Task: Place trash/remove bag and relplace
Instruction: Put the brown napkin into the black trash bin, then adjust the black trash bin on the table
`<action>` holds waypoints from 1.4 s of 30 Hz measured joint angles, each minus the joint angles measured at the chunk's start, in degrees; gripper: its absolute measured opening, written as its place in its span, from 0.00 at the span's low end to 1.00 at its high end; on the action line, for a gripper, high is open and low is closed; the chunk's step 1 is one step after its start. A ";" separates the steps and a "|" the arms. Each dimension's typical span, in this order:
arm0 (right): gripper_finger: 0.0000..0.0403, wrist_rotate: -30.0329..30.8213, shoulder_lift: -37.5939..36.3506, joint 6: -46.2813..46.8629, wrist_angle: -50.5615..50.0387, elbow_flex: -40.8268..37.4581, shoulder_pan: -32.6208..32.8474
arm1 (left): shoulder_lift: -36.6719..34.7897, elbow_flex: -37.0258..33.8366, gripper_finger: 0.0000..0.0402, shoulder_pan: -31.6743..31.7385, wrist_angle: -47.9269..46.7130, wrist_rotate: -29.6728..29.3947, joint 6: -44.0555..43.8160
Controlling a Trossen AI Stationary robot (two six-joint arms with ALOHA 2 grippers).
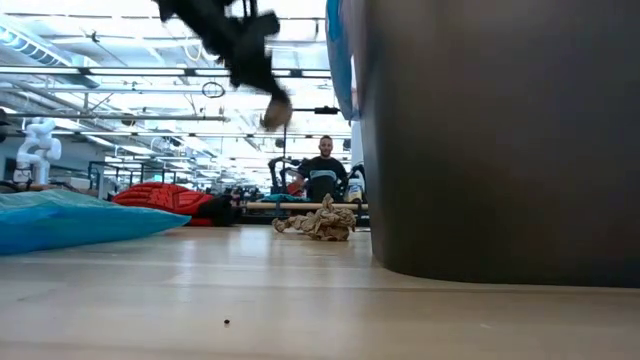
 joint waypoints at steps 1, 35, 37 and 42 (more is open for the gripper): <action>0.19 0.60 -0.10 0.02 -0.15 0.00 -0.14 | -1.05 0.31 0.00 -1.32 1.53 1.37 -0.91; 0.19 -4.38 -2.41 1.94 -14.15 0.95 -8.63 | 21.50 11.73 0.23 -24.01 35.58 18.62 4.67; 0.19 -4.38 -2.43 3.52 -19.61 2.88 -8.61 | 21.60 12.01 0.28 -23.82 35.53 18.45 4.71; 0.18 -5.69 -2.69 9.26 -27.96 7.73 -8.60 | 19.87 12.04 0.33 -23.71 33.27 15.52 9.21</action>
